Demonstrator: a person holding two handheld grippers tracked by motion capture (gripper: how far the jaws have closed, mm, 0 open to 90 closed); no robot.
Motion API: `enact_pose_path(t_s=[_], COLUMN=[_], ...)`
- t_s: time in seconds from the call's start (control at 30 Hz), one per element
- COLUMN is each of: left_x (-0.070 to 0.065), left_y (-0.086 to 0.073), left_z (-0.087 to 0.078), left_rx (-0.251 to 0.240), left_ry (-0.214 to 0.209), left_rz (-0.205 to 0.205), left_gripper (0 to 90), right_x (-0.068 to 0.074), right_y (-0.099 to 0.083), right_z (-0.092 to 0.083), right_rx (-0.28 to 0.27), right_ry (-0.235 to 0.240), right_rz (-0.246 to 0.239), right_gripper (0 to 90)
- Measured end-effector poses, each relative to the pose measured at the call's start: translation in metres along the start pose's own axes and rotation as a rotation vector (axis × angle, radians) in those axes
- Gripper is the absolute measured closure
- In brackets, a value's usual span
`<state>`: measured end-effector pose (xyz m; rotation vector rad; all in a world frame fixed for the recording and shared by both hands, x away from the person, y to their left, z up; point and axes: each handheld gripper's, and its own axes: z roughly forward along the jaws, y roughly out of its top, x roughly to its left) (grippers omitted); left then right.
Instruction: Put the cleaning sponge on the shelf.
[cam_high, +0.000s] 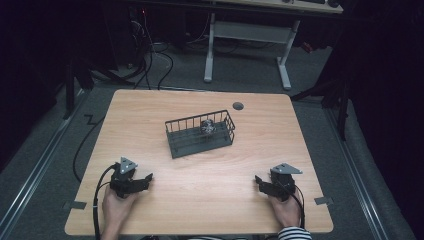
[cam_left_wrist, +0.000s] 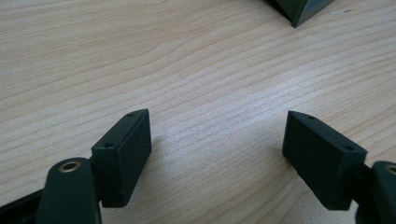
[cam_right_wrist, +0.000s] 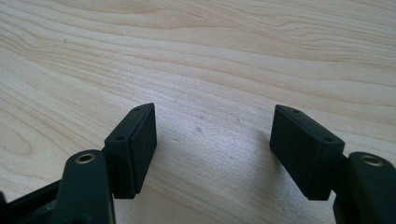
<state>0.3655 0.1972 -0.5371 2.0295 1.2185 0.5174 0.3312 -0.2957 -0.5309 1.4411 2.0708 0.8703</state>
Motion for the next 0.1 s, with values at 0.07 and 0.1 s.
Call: enact_pose_path(t_s=[0.07,0.1], left_x=[0.0,0.0], left_y=[0.0,0.0], left_z=[0.0,0.0], left_rx=[0.0,0.0], left_ry=[0.0,0.0], left_rz=[0.0,0.0], left_gripper=[24.3,24.3], right_x=[0.0,0.0], right_y=[0.0,0.0], right_z=[0.0,0.0], right_rx=[0.0,0.0], right_ry=[0.0,0.0], right_rz=[0.0,0.0], right_gripper=[32.1,32.0])
